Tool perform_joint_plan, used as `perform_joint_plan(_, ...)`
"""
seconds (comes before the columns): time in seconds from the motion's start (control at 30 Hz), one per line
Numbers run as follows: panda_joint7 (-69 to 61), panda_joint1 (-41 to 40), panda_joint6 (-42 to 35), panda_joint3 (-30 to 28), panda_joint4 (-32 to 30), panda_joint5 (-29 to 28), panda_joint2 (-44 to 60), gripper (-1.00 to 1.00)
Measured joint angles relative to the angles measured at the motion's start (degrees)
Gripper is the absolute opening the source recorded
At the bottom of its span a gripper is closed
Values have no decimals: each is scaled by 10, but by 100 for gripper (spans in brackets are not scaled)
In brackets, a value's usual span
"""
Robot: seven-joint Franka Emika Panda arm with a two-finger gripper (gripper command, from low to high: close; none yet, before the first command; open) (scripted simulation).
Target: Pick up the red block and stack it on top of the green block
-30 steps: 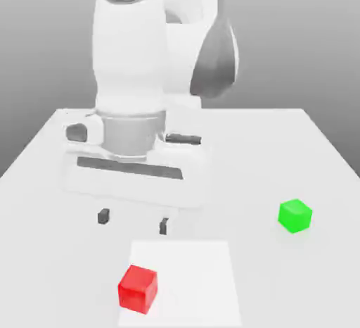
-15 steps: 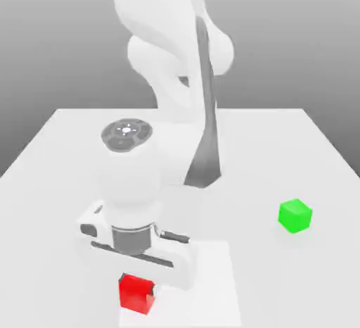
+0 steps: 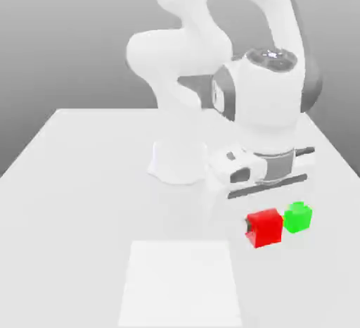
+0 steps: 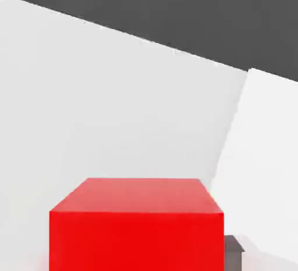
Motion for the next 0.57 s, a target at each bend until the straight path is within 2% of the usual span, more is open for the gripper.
perform_joint_plan(0.23, -109, 126, 7, 79, -74, 7, -66, -100)
perform_joint_plan(0.37, -81, 114, 68, 91, -75, -43, -4, -100)
perform_joint_plan(0.47, -37, 104, 121, 83, -75, -106, 53, -100)
perform_joint_plan(0.5, -24, 105, 135, 77, -74, -124, 68, 100)
perform_joint_plan(0.57, -24, 105, 135, 77, -74, -124, 68, 100)
